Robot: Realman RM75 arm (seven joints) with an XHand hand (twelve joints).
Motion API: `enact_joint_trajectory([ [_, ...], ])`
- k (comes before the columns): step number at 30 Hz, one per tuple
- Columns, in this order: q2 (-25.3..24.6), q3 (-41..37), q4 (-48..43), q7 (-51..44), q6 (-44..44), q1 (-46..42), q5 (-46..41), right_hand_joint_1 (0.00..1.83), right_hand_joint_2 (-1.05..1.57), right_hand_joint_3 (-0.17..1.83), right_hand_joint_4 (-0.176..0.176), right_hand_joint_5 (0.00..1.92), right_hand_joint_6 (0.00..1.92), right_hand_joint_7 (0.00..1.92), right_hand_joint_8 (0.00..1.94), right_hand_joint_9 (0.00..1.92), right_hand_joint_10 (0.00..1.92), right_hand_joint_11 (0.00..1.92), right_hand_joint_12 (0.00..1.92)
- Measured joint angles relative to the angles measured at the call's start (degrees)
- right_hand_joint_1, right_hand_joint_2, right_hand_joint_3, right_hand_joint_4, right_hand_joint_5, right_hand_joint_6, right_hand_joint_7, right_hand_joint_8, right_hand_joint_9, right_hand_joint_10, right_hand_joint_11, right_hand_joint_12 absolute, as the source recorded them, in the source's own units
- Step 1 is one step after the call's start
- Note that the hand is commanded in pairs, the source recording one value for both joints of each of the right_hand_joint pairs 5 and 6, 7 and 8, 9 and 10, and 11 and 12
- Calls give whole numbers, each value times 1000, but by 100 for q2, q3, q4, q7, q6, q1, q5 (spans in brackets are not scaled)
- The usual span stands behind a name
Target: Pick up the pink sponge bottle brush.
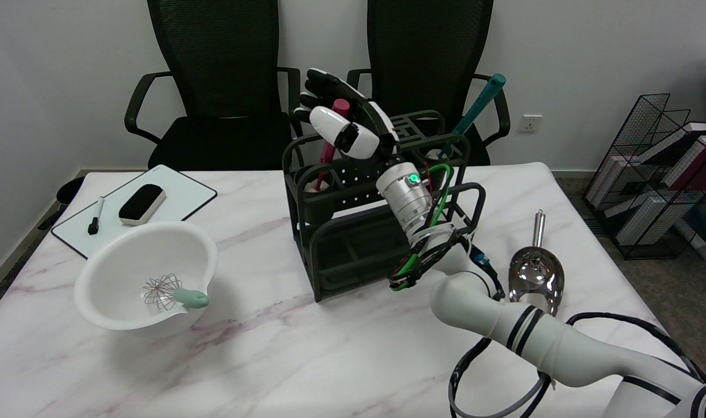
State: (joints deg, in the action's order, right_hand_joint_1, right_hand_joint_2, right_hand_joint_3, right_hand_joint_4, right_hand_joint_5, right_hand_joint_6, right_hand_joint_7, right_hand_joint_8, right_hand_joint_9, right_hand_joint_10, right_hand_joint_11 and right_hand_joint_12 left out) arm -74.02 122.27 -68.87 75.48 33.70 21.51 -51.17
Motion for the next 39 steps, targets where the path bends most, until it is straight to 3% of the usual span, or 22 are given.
enact_joint_trajectory([
  [17,8,3,34,-687,2,-17,123,1045,94,1057,0,332,332,404,404,490,490,569,569],
  [21,1,-1,75,-803,2,-15,126,1055,186,996,0,470,470,625,625,595,595,586,586],
  [24,-3,-2,99,-874,1,-7,127,1065,280,938,0,741,741,900,900,756,756,608,608],
  [25,-4,-3,104,-891,1,-6,128,1067,323,905,0,847,847,1115,1115,836,836,625,625],
  [27,-8,-3,111,-919,0,0,129,1068,345,887,0,914,914,1204,1204,889,889,645,645],
  [36,-31,-4,147,-1014,0,35,138,1108,379,943,0,986,986,1228,1228,950,950,745,745],
  [39,-44,4,146,-1024,1,50,141,1120,389,964,0,992,992,1211,1211,953,953,914,914],
])
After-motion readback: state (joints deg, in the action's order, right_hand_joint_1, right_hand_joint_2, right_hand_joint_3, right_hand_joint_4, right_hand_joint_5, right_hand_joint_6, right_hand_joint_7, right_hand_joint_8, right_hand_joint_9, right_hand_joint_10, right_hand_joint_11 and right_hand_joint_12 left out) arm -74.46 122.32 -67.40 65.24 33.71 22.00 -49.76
